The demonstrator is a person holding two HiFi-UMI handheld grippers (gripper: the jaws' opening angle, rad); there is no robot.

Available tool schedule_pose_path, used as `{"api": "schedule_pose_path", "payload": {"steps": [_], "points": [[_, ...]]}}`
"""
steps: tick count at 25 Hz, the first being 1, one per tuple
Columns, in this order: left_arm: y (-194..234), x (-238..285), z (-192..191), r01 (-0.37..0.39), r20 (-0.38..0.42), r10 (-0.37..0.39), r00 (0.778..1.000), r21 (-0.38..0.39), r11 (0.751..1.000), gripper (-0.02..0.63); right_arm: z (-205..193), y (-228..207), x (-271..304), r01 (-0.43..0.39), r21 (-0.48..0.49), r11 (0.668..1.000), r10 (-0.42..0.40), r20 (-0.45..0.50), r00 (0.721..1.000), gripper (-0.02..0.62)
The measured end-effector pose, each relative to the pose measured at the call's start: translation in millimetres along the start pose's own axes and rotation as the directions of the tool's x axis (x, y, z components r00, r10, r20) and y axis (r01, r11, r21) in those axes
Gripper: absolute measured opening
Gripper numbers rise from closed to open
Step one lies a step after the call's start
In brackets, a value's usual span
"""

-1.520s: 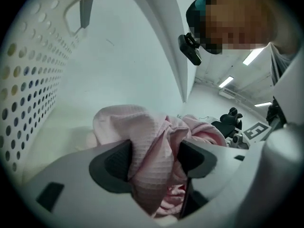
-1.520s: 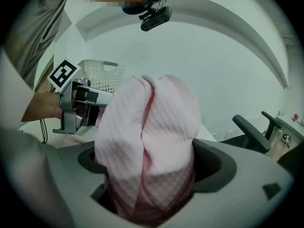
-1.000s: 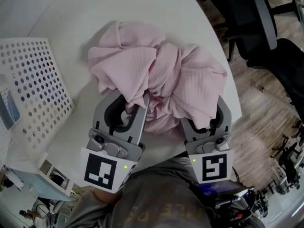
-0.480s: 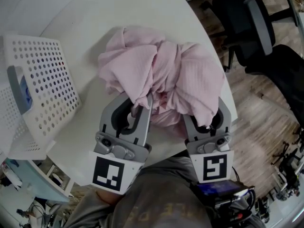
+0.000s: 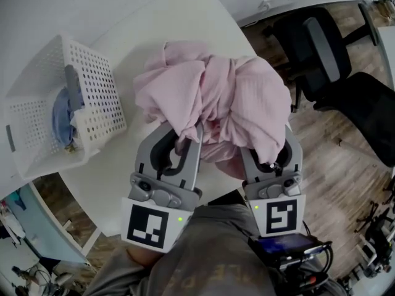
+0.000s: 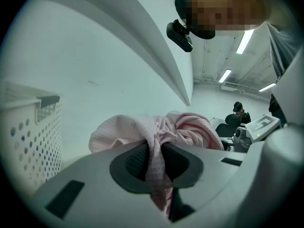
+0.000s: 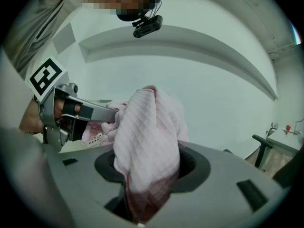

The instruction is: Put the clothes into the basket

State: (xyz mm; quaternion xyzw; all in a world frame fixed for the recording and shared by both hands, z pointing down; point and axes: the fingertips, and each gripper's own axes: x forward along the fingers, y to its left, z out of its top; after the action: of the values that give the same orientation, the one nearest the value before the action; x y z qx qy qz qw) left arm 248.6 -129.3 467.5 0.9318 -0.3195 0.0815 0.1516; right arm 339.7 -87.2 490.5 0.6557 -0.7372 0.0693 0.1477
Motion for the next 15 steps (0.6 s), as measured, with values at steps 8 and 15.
{"api": "schedule_pose_path", "payload": {"steps": [8,15], "points": [[3.2,-40.5,49.7,-0.102,0.078,0.099,0.992,0.038,0.994,0.058,60.9,20.1,-1.6,-0.072,-0.046,0.996,0.076,0.092,0.993,0.218],[24.0,-72.7,107.6,-0.238,0.156,0.225,0.962,0.068,0.969,0.058,127.0,44.5,16.2,-0.193,-0.101,0.976,0.208,0.177,0.962,0.218]]}}
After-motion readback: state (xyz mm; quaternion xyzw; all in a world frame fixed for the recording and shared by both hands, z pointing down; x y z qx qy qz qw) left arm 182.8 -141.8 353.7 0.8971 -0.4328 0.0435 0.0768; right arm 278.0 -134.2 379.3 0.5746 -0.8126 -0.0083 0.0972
